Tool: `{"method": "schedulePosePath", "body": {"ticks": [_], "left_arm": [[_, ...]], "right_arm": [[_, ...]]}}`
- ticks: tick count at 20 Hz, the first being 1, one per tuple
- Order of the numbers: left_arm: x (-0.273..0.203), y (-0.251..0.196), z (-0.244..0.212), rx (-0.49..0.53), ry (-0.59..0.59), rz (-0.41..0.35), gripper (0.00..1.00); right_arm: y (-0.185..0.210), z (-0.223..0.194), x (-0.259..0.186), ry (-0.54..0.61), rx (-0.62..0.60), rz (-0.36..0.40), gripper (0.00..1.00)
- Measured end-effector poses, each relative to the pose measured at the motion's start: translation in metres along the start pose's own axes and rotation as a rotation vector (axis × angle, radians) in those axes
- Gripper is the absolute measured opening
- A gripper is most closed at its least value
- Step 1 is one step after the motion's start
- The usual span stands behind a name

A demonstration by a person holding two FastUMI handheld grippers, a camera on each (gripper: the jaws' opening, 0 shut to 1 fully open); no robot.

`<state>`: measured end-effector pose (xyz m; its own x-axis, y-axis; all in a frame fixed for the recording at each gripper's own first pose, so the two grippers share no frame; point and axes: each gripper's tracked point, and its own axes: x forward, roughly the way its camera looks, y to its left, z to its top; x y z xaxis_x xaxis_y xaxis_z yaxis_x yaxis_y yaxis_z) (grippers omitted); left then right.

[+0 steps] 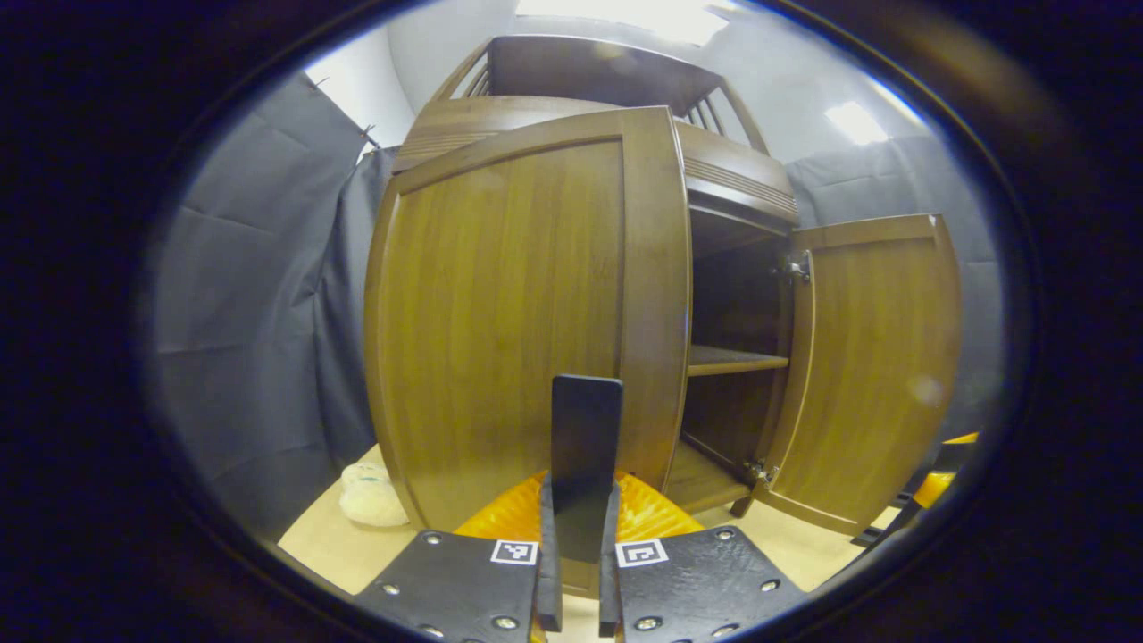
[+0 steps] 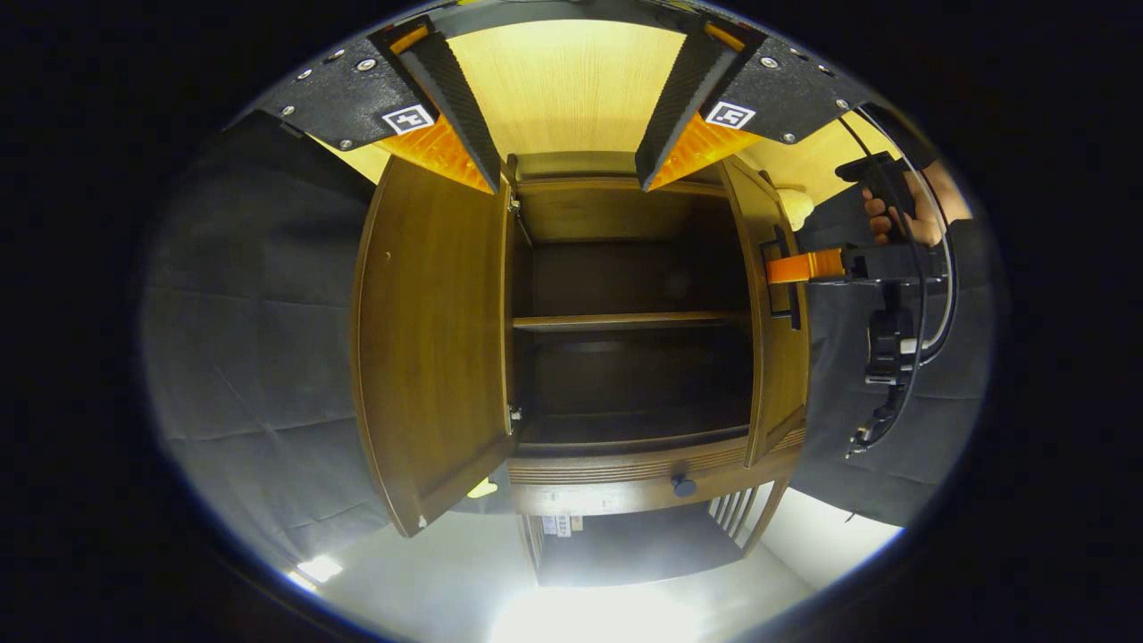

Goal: Open the right door of the double-door shoe cabinet with the right hand, and open the left door with the left hand.

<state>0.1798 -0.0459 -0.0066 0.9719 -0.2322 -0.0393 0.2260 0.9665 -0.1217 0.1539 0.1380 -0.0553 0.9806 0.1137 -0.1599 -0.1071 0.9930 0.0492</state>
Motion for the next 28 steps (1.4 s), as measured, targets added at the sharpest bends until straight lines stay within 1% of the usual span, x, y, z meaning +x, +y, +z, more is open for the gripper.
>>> {"method": "schedulePosePath", "body": {"ticks": [1,2,3,9,12,13,15,19,21,22,24,28], "left_arm": [[-0.005,0.002,0.001,0.001,0.0,0.002,0.12],[-0.009,0.005,0.002,0.002,0.0,0.004,0.12],[-0.017,0.009,0.001,0.006,0.002,0.004,0.21],[-0.041,0.029,-0.003,-0.009,0.008,0.031,0.21],[-0.052,0.039,-0.002,-0.011,0.011,0.053,0.21],[-0.056,0.043,-0.003,-0.014,0.013,0.061,0.21],[-0.063,0.049,-0.002,-0.01,0.017,0.076,0.2],[-0.079,0.066,-0.003,-0.003,0.015,0.112,0.2],[-0.086,0.075,-0.003,0.009,0.015,0.135,0.2],[-0.089,0.08,-0.002,0.013,0.013,0.148,0.16],[-0.096,0.095,0.0,0.018,0.013,0.185,0.16],[-0.114,0.134,0.012,0.052,-0.011,0.283,0.17]], "right_arm": [[0.004,0.001,0.0,-0.003,-0.003,0.007,0.93],[0.007,0.002,0.0,-0.006,-0.006,0.014,0.94],[0.011,0.003,0.0,-0.008,-0.008,0.022,0.94],[0.028,0.002,0.0,-0.007,-0.024,0.063,0.94],[0.031,0.001,-0.001,-0.01,-0.033,0.069,0.93],[0.032,0.001,-0.002,-0.011,-0.035,0.073,0.94],[0.035,0.0,-0.002,-0.009,-0.036,0.084,0.93],[0.044,-0.003,-0.001,-0.002,-0.026,0.109,0.94],[0.048,-0.002,-0.001,-0.004,-0.029,0.123,0.94],[0.05,-0.002,0.0,-0.005,-0.033,0.129,0.94],[0.054,-0.003,0.0,-0.004,-0.035,0.141,0.94],[0.057,-0.004,0.0,0.0,-0.034,0.153,0.95]]}}
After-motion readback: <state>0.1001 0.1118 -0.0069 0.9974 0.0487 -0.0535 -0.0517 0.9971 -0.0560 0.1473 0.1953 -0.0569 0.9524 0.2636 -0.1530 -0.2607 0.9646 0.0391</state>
